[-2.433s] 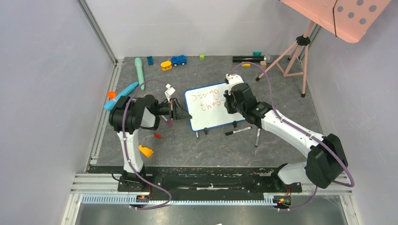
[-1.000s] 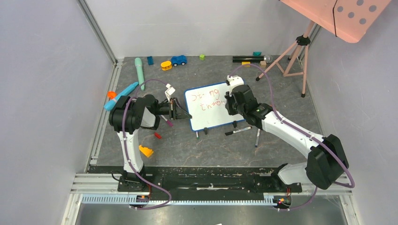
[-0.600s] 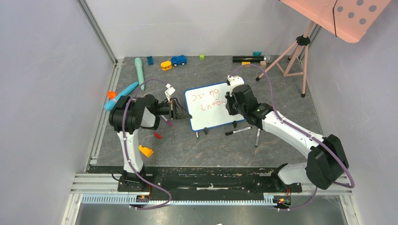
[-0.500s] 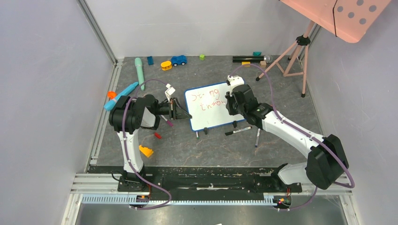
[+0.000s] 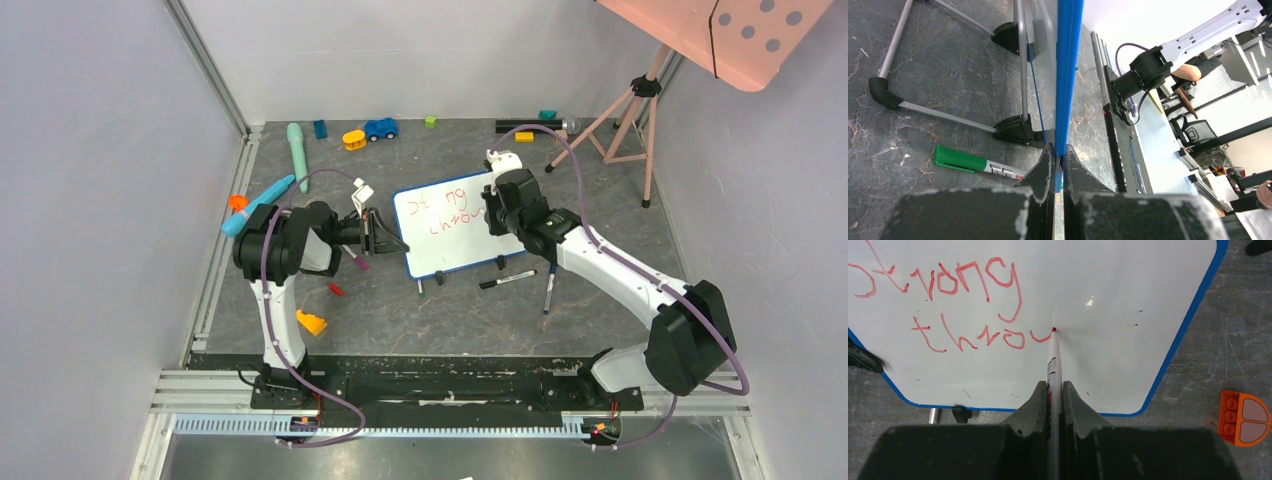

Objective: Write a sentence on the whiteboard

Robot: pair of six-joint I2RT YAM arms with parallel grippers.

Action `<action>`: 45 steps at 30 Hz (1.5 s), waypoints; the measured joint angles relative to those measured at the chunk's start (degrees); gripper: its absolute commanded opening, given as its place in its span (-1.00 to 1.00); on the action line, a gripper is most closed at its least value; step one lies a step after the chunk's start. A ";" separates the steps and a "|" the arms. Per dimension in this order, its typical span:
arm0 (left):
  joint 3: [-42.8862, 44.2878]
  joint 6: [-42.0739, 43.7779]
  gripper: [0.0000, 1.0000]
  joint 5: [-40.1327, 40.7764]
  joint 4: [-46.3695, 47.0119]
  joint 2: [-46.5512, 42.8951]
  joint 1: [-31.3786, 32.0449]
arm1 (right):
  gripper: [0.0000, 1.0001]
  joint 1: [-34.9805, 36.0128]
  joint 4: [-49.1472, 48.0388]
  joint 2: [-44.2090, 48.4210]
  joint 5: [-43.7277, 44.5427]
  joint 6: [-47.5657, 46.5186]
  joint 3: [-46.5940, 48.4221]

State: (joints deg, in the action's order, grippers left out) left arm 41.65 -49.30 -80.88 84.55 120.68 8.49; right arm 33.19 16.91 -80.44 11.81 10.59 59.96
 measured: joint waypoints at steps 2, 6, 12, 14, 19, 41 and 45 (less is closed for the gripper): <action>0.00 0.00 -0.96 0.00 0.00 0.09 0.00 | -1.00 -0.04 0.04 0.00 0.00 0.00 0.09; 0.04 -0.02 -0.96 0.00 0.00 0.17 0.00 | -1.00 -0.04 0.07 -0.02 -0.07 0.00 0.11; 0.20 -0.09 -0.96 -0.02 0.02 0.42 0.00 | -1.00 -0.07 -0.28 0.09 -0.13 0.26 -0.35; 0.20 -0.11 -0.96 -0.02 0.02 0.44 0.00 | -1.00 -0.09 -1.11 0.44 -0.28 0.44 -1.25; 0.22 -0.13 -0.96 -0.04 0.02 0.46 0.00 | -1.00 -0.09 -1.84 1.81 -0.98 1.03 -4.09; 0.31 -0.13 -0.96 -0.20 0.04 0.57 0.00 | -1.00 -0.55 -1.40 4.55 -2.97 0.26 -4.59; 0.31 -0.13 -0.96 -0.20 0.04 0.57 0.00 | -1.00 -1.09 -1.33 4.55 -2.84 0.17 -4.26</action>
State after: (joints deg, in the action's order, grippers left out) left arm 41.95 -49.43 -81.08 84.60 121.25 8.49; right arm 32.10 15.57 -75.90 8.97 10.76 55.70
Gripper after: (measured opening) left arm 0.050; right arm 0.115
